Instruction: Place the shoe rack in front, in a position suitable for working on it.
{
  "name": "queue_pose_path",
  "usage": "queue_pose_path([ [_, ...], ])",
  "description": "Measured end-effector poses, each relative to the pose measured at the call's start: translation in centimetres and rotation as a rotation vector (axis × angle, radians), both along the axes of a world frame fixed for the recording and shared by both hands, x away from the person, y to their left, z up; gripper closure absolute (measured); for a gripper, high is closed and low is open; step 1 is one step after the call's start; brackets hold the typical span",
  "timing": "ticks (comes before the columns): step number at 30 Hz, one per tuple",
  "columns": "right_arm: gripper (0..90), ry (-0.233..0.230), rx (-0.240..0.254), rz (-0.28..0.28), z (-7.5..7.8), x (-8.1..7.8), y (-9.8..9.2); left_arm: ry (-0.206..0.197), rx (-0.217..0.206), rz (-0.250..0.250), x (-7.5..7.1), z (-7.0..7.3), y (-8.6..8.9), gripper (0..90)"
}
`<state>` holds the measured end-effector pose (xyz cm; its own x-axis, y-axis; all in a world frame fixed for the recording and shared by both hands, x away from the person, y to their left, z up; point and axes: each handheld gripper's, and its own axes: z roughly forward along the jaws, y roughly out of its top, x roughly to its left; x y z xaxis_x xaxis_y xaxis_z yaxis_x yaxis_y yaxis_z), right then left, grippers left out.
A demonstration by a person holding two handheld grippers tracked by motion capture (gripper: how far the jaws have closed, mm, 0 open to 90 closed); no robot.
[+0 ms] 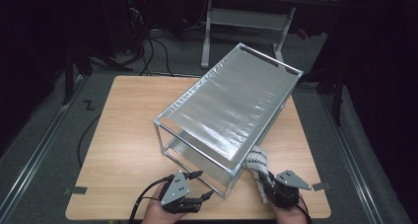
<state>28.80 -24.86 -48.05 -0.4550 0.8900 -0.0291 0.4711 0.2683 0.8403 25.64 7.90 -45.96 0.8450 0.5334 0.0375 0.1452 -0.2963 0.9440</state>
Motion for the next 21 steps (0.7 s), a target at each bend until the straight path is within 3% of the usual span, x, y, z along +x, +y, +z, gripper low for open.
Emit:
queue_pose_path([
  [6, 74.0, 0.000, -0.003, -0.020, 0.0, -0.6, -0.6, -0.001, 0.009, -0.046, 0.4, -0.1, -1.9, 34.4],
  [12, 73.8, 0.005, -0.002, -0.034, -0.1, -0.9, -0.9, -0.009, -0.023, -0.048, 0.5, 0.6, -3.3, 37.3],
  [17, 73.6, 0.006, -0.006, -0.030, -0.1, -0.9, -0.9, -0.008, -0.068, -0.026, 0.6, 1.2, -4.0, 49.2],
  [21, 73.4, 0.003, -0.001, -0.030, 0.0, -0.9, -0.9, -0.009, -0.052, -0.036, 0.9, 1.4, -5.1, 59.4],
])
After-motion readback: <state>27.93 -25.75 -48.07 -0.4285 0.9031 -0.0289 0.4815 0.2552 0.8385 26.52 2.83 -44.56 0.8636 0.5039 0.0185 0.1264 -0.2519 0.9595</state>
